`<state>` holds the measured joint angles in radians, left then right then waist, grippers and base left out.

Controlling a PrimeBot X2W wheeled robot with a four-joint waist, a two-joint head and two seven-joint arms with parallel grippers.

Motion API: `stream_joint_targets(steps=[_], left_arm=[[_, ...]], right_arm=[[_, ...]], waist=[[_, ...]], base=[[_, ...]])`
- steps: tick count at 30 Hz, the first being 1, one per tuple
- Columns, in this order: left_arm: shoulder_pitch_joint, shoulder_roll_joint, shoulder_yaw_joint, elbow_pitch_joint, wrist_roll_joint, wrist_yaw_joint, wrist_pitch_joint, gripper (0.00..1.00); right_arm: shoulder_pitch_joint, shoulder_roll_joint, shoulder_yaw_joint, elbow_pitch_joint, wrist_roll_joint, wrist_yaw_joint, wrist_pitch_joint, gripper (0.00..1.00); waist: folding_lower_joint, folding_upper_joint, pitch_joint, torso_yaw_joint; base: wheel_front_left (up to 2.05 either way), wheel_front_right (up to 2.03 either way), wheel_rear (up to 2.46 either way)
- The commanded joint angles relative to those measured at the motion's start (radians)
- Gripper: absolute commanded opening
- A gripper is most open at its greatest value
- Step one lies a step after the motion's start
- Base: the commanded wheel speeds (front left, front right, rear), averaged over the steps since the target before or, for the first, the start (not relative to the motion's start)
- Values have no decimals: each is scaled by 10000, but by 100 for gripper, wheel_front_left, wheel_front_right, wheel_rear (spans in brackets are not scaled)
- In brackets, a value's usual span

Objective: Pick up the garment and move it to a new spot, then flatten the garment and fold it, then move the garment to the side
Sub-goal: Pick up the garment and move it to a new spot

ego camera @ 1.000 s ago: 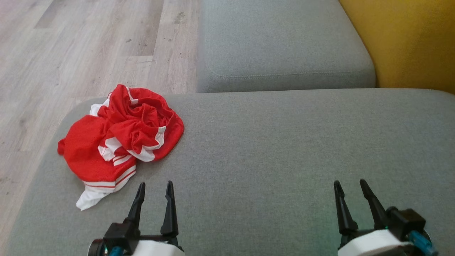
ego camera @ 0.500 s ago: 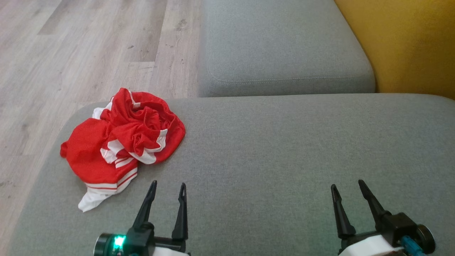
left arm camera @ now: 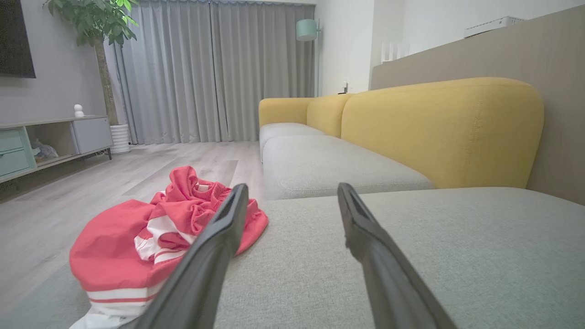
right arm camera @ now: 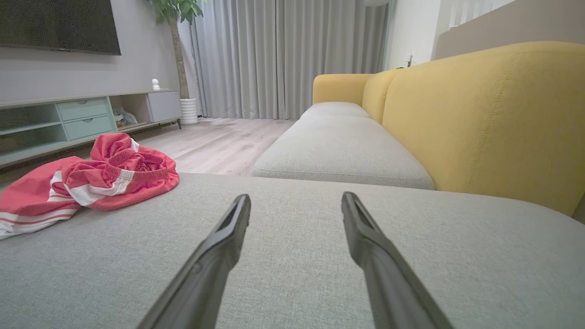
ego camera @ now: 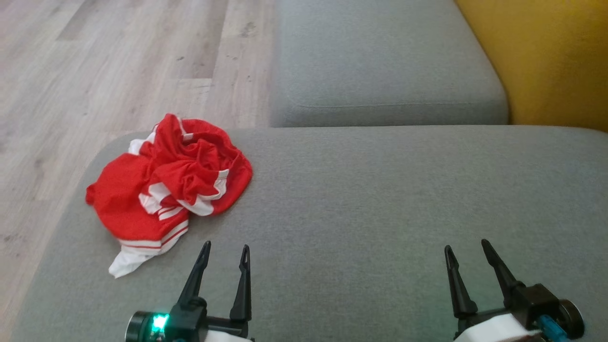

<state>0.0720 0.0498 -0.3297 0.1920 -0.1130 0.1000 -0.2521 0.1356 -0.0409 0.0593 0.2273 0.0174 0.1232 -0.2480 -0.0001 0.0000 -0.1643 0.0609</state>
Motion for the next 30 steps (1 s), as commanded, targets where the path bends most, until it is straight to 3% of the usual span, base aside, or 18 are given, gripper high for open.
stream_joint_targets(steps=[1,18,30], left_arm=[[-385,4,291,-257,121,-9,-97,100],[-415,4,1196,-214,439,-45,-97,100],[-1146,67,1282,-975,1051,-274,-97,100]], right_arm=[[-292,-93,236,-390,-15,75,-137,100],[-506,-93,311,-484,222,75,-138,100],[-830,-93,375,-499,-53,75,-138,100]], waist=[[1,0,34,181],[1,0,499,3064],[1,0,1101,3870]], base=[[0,0,0],[0,0,0],[0,0,0]])
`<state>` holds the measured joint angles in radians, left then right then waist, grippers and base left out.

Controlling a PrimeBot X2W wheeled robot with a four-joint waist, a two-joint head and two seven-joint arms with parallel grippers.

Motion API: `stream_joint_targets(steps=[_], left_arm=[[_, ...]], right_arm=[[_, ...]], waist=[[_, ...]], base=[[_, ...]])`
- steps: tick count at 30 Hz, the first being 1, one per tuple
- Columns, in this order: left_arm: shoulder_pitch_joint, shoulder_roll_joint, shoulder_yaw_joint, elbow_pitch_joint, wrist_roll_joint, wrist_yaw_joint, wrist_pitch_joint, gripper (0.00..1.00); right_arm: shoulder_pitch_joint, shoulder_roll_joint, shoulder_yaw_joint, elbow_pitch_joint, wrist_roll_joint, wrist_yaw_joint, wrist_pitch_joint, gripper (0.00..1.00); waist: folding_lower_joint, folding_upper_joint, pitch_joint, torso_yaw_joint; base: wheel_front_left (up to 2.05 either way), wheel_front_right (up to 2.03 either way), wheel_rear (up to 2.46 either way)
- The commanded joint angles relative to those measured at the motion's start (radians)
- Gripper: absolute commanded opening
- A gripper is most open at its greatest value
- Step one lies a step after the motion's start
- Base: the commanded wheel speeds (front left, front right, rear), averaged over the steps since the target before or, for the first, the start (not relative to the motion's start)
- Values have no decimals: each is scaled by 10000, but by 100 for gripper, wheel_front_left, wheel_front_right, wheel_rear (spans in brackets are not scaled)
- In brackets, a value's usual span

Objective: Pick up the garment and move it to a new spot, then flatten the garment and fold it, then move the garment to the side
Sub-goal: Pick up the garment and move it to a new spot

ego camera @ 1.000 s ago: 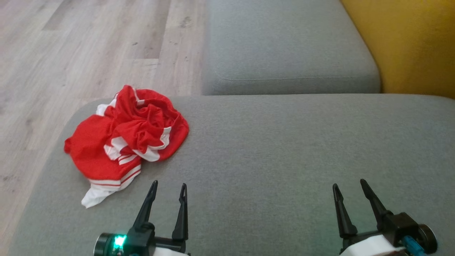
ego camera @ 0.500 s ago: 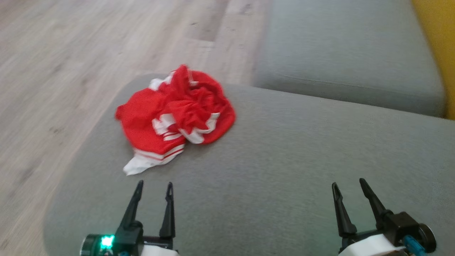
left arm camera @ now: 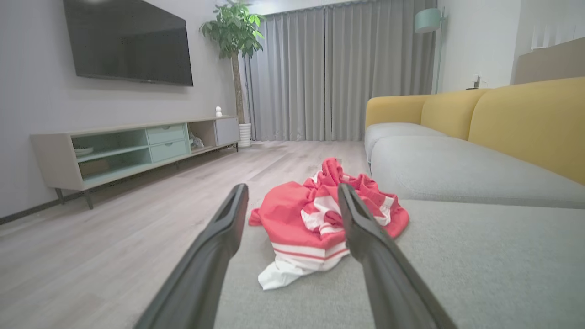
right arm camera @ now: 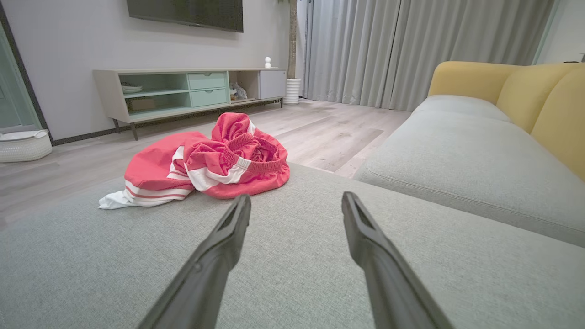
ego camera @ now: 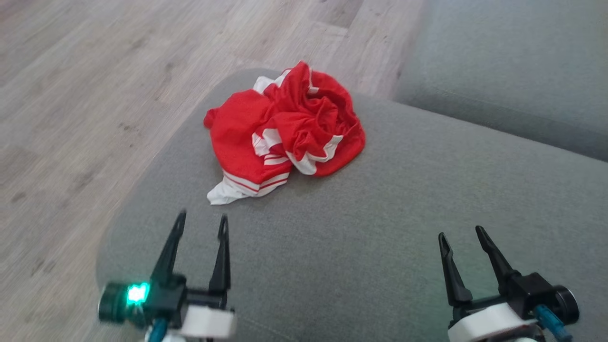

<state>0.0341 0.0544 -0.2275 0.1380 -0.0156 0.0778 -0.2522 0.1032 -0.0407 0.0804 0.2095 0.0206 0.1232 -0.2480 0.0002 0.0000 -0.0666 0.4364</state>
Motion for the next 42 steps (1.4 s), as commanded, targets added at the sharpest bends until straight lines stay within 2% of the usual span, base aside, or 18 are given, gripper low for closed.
stream_joint_targets(steps=[1,4,9,12,17,24,25,32,39,40,41,42], left_arm=[[-944,58,207,-485,134,-100,-95,100],[-1350,100,108,-563,154,-243,-95,100],[-2821,196,-129,-915,46,-926,-95,100],[-4172,311,-115,-833,49,-1249,-95,100],[-6990,642,18,1473,-118,-1699,166,100],[-10611,1140,-54,5419,-676,-2026,1583,100],[-11347,1318,-24,6441,-869,-2050,1958,100],[-12759,1764,-99,9124,-1471,-2079,3324,100],[-13130,1970,-224,10136,-2043,-2082,3192,100],[-13179,2008,-254,10157,-2064,-2082,2970,89],[-13263,2072,-263,10115,-2049,-2082,2593,31],[-13342,2109,-294,10075,-2011,-2077,2206,0]], right_arm=[[-513,-95,147,-320,-121,75,-138,100],[-490,-95,89,-332,-200,75,-138,100],[-481,-95,-91,-433,-616,75,-138,100],[-707,-95,-218,-588,-1041,75,-138,100],[-1386,-351,-383,-740,-1526,75,-138,100],[-2297,-988,-194,-931,-1640,75,-138,100],[-2435,-1086,-160,-1022,-1659,75,-138,100],[-2683,-1308,-128,-1302,-1730,75,-138,100],[-2918,-1380,-197,-1471,-1776,75,-138,100],[-2941,-1371,-200,-1471,-1787,75,-138,100],[-2967,-1365,-194,-1463,-1797,75,-138,100],[-3000,-1363,-171,-1437,-1805,75,-138,100]], waist=[[-2,0,177,162],[-2,0,277,255],[-2,0,862,167],[-2,0,1609,-75],[-2,0,2761,-675],[-2,0,4124,-1759],[-2,0,4452,-2054],[-2,0,5435,-2798],[-2,0,6102,-2959],[-2,0,6140,-2947],[-2,0,6177,-2930],[-2,0,6186,-2912]], base=[[0,0,0],[0,0,0],[0,0,0],[0,0,0],[0,0,0],[0,0,0],[0,0,0],[0,0,0],[0,0,0],[0,0,0],[0,0,0],[0,0,0]])
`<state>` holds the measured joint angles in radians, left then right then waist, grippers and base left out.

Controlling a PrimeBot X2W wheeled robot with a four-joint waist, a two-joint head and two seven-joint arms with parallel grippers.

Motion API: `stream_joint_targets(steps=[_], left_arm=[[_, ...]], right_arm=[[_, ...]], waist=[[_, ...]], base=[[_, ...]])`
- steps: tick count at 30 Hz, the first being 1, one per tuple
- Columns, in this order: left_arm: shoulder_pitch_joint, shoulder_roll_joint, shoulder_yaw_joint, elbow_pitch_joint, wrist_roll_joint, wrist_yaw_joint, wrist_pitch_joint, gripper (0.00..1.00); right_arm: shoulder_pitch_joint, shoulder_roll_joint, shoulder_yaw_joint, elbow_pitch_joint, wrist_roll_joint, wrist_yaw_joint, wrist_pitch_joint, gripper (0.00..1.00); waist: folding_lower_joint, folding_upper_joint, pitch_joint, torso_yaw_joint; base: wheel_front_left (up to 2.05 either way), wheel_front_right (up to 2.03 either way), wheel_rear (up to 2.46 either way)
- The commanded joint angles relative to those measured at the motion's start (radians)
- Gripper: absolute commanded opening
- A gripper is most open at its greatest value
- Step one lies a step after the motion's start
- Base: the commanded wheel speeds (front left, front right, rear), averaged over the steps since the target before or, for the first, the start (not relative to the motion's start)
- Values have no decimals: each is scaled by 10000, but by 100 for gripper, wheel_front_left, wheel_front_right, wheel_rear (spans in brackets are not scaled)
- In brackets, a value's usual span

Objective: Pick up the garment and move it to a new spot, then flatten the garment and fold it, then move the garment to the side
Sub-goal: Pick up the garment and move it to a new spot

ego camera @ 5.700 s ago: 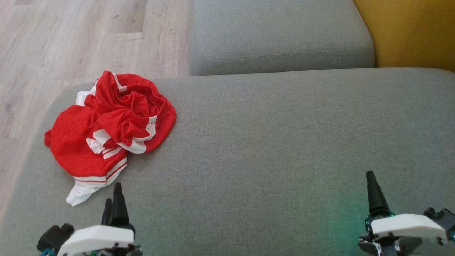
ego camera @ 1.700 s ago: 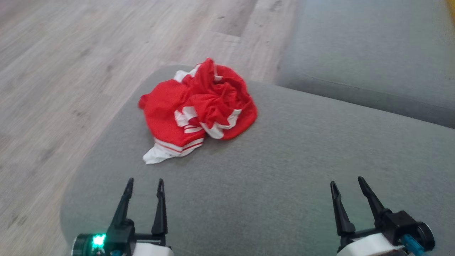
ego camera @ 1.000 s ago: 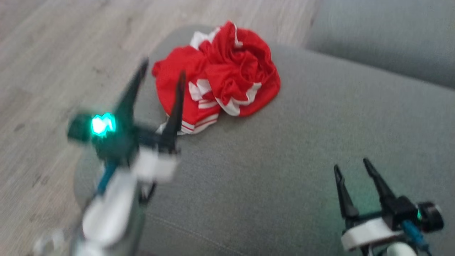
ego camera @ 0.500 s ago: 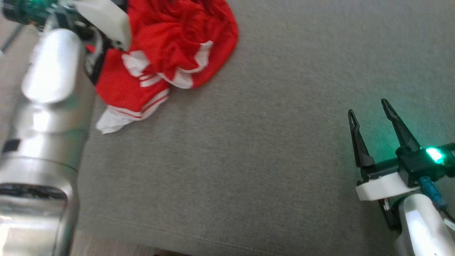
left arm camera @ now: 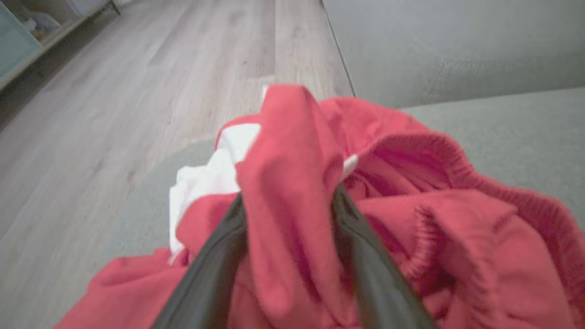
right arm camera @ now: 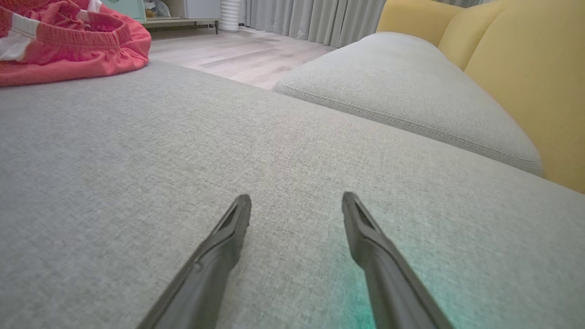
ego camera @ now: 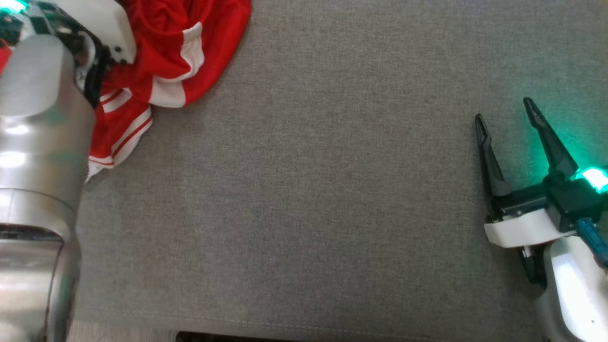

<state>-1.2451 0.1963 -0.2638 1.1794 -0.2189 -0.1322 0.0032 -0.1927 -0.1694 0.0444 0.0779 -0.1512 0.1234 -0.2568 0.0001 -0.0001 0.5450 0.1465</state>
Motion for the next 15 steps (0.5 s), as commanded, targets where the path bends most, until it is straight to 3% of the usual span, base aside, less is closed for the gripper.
stream_joint_targets(steps=[1,8,15], left_arm=[[-624,675,15,-380,53,22,-709,0],[-1191,312,-567,-684,156,18,-2133,0],[-1413,-191,-1620,-2090,-206,17,-2609,0]], right_arm=[[-68,-71,202,-82,-98,73,-49,100],[-150,114,415,227,-79,73,-49,100],[97,708,606,570,123,73,-49,100]], waist=[[-1,1,48,15],[-1,1,-691,119],[-1,1,-2612,-444]], base=[[0,0,0],[0,0,0],[0,0,0]])
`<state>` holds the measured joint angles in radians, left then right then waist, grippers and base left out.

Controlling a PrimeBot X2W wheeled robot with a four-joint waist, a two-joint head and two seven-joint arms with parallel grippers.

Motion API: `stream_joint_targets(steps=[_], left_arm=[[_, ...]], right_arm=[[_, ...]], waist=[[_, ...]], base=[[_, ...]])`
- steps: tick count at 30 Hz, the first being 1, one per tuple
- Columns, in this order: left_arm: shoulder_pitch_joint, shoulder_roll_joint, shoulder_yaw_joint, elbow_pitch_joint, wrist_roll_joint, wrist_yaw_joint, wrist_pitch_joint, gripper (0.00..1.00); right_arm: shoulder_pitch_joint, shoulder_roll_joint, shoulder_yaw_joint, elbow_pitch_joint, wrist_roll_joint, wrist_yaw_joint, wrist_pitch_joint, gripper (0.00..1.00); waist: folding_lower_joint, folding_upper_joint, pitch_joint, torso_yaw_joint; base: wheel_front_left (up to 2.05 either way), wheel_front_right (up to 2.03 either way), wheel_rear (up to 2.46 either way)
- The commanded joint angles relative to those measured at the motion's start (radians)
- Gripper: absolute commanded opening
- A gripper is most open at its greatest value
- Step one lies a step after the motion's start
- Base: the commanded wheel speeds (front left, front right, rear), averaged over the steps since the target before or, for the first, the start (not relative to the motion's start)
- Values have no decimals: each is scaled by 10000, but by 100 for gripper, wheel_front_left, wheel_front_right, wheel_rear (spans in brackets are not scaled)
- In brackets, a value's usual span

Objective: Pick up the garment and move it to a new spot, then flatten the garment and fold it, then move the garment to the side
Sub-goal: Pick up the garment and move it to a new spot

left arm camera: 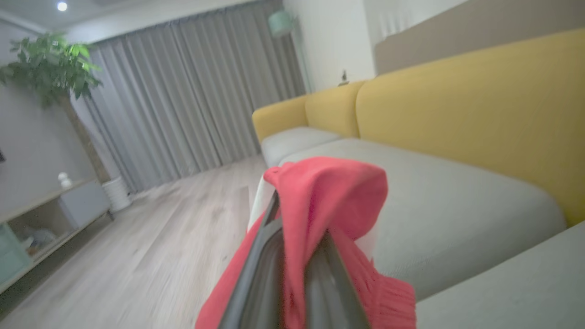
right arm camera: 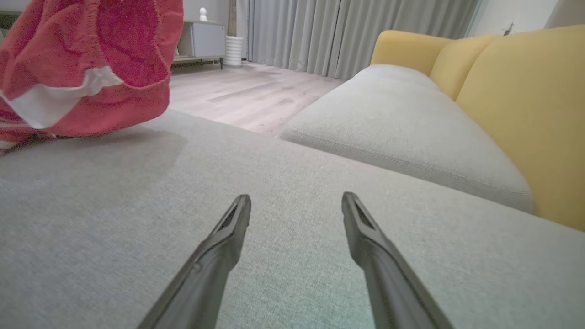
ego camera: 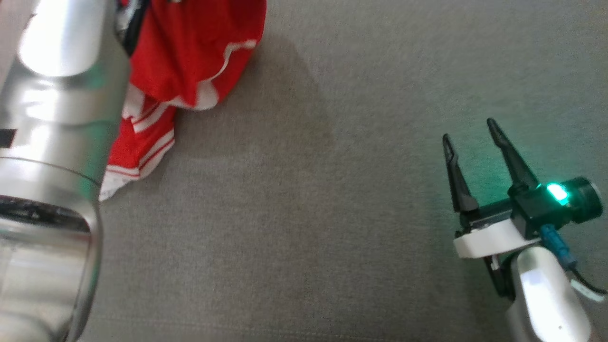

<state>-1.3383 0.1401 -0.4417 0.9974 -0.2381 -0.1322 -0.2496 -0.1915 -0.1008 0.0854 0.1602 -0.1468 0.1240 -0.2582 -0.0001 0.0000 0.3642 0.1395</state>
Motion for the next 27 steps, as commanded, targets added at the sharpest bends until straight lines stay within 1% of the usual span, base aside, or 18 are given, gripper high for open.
stream_joint_targets(steps=[1,5,9,14,17,22,25,27], left_arm=[[-429,289,-41,-472,-132,17,-91,0],[-414,176,-825,-1188,-619,17,-106,0],[-443,107,-1497,-1512,-1165,16,61,0],[-585,-182,-1921,-1466,-1867,16,313,0],[-592,-416,-2121,-1314,-2236,16,306,0],[-32,-712,-2402,-1048,-2858,16,184,0],[996,-800,-2529,-905,-3571,16,99,0],[1957,-824,-2663,-763,-3803,16,12,0]], right_arm=[[149,112,233,-215,109,67,-36,100],[442,384,398,-124,302,67,-36,100],[713,488,645,-192,506,67,-36,100],[914,501,1021,-426,1135,67,-36,100],[1001,502,1006,-572,1355,67,-36,100],[1085,504,901,-661,1515,67,-36,100],[1148,504,828,-676,1556,67,-36,100],[1206,504,752,-667,1576,67,-36,100]], waist=[[1,0,-1126,-537],[1,0,-2266,-1384],[1,0,-3055,-2520],[1,0,-3297,-3874],[1,0,-3198,-4457],[1,0,-2883,-4875],[1,0,-2817,-4899],[1,0,-2810,-4855]], base=[[0,0,0],[0,0,0],[0,0,0],[0,0,0],[0,0,0],[0,0,0],[0,0,0],[0,0,0]])
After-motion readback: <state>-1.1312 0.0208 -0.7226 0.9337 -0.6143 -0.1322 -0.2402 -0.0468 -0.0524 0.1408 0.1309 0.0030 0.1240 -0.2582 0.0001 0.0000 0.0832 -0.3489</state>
